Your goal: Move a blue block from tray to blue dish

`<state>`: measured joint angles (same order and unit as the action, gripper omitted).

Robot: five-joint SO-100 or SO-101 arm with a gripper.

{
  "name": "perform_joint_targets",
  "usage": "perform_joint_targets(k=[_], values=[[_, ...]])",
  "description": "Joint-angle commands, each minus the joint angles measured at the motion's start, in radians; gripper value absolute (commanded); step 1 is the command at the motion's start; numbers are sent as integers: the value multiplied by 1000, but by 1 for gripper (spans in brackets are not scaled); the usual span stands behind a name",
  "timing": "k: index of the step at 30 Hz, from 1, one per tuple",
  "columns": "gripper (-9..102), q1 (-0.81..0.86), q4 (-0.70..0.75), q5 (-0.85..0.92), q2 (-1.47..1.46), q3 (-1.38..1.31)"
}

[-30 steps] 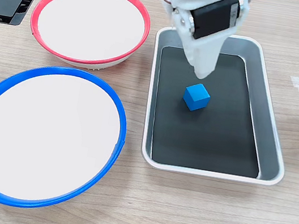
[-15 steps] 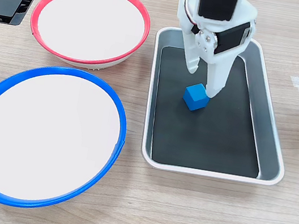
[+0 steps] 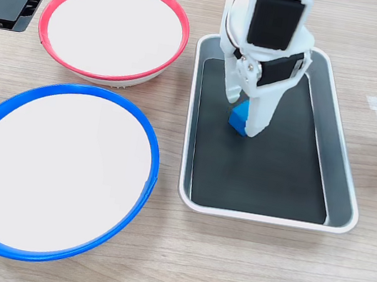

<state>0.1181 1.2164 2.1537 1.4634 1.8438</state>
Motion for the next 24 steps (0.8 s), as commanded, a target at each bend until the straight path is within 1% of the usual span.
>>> perform_joint_targets(k=[1,5,8,11,14,18,22,23,24], values=[[20,-12,-14,-8,2,-6],[15,-11,-23,-5,-11,-6],[8,-9,-31,-3,-14,0],[3,-8,-32,-3,-11,8],[0,-6,-32,-6,2,18],[0,-5,-15,-12,20,28],[0,-14,64,-48,60,2],[0,-20,98,-66,72,-14],[0,-35,176,-104,91,-57]])
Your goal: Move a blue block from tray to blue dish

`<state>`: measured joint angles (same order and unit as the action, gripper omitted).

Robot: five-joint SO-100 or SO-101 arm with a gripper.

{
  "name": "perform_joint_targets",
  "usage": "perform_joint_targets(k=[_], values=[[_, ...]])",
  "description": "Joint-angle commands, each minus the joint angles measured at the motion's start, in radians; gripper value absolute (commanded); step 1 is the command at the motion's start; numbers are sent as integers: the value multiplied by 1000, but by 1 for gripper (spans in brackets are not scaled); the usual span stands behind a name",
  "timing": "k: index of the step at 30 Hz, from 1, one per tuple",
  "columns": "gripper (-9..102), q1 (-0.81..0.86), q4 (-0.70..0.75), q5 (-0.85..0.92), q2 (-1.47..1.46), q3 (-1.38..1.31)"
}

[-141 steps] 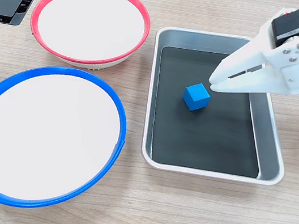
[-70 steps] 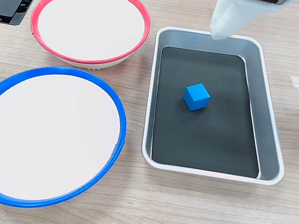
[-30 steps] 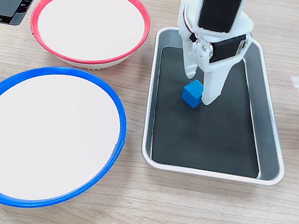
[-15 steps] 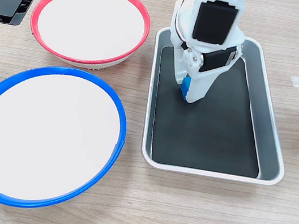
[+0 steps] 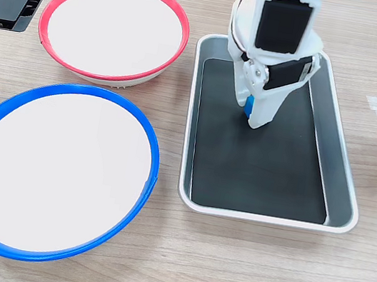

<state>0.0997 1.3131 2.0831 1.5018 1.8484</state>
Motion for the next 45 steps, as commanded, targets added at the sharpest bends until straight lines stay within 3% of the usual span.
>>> perform_joint_targets(k=[1,4,7,14,19,26,34,38,44,45], values=[[0,-41,189,-97,61,-137],[0,-98,393,-230,46,-322],[0,-160,430,-390,15,-465],[0,-287,60,-908,-170,-759],[0,-319,-190,-1161,-331,-834],[1,-330,-278,-1210,-545,-939],[28,-304,-327,-1173,-589,-959],[31,-299,-339,-1193,-534,-933],[31,-279,-469,-1477,-253,-773],[25,-270,-500,-1569,-156,-713]])
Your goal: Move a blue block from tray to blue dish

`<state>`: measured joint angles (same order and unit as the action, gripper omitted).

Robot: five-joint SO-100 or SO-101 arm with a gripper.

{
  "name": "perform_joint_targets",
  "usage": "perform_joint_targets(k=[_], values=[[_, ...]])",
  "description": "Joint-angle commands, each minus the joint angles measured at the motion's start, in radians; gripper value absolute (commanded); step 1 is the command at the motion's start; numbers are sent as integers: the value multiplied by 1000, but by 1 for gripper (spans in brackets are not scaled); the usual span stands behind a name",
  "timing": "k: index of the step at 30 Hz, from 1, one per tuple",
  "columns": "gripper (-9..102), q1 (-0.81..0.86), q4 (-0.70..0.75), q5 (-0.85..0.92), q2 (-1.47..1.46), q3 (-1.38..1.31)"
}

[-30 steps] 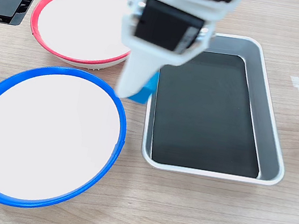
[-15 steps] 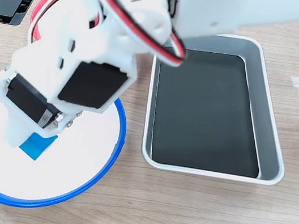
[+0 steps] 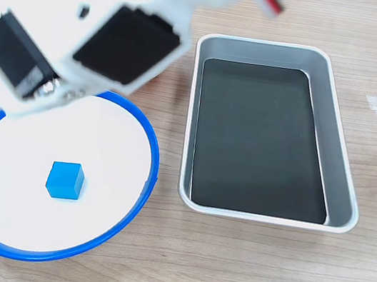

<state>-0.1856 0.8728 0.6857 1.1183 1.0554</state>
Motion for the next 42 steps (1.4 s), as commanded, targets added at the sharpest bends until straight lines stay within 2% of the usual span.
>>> perform_joint_targets(k=[1,2,3,7,9,11,19,27,32,34,42], values=[[13,23,-78,-247,295,126],[3,35,-91,-334,370,173],[0,49,-97,-423,451,232],[0,81,-92,-511,758,543],[-1,114,-209,-663,977,853],[-1,133,-273,-727,1141,1074],[0,173,-175,-871,1704,1667],[0,224,-100,-838,2060,1968],[0,232,9,-845,2115,1968],[0,222,130,-851,2210,1968],[0,218,130,-845,2210,1968]])
